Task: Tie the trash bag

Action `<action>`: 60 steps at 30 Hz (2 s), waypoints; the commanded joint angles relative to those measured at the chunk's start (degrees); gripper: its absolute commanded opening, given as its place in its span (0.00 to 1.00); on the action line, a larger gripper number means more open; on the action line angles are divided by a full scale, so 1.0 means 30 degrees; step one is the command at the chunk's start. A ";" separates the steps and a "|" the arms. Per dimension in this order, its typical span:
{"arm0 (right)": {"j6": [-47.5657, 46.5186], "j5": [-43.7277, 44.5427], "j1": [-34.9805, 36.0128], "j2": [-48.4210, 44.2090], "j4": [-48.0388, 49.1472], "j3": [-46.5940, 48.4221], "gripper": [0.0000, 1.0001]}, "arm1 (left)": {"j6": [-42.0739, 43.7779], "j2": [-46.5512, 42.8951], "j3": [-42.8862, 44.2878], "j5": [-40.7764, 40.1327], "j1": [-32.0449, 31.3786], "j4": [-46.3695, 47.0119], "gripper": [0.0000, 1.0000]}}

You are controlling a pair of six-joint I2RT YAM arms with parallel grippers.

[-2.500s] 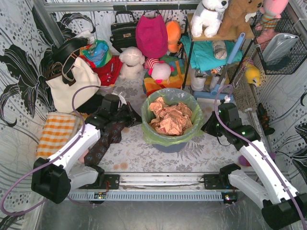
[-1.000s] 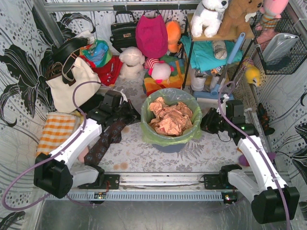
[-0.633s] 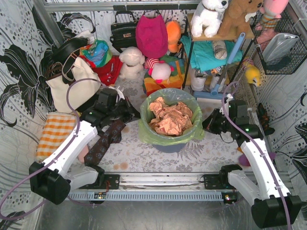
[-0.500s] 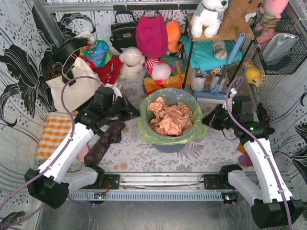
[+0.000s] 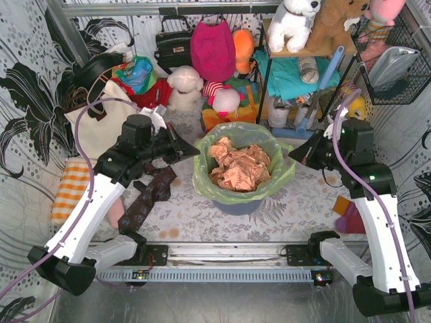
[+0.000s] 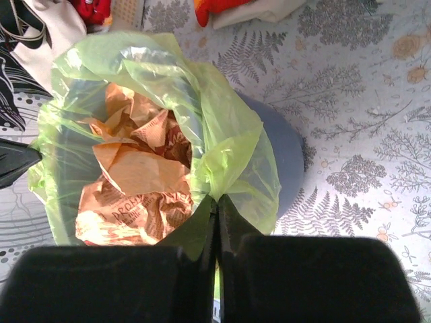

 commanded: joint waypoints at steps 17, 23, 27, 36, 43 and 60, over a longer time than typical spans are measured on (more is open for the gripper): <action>0.2856 -0.6790 -0.0127 0.2337 0.6783 0.2549 0.00 | 0.1052 0.1128 0.3582 -0.0172 0.0123 0.0675 0.00; 0.7968 -1.0191 -0.0098 0.3799 1.5518 0.0748 0.00 | 0.1137 0.2110 0.2679 0.0082 0.0156 0.2383 0.00; 0.9327 -1.0833 0.0066 0.4771 1.8113 0.0557 0.00 | 0.1002 0.2782 0.2018 0.0339 0.0138 0.4209 0.00; 0.9640 -0.8775 0.4371 0.7442 2.0178 0.2268 0.00 | 0.0829 0.3756 0.3424 0.0984 0.0117 0.5479 0.00; 0.9602 -0.8111 0.4706 0.8179 2.0443 0.3580 0.00 | 0.1404 0.3421 0.5391 -0.0118 0.0110 0.4608 0.00; 0.2252 -0.0052 0.4705 0.6444 1.1020 0.8059 0.00 | 0.1046 0.3942 0.8810 0.0040 0.0158 0.6944 0.00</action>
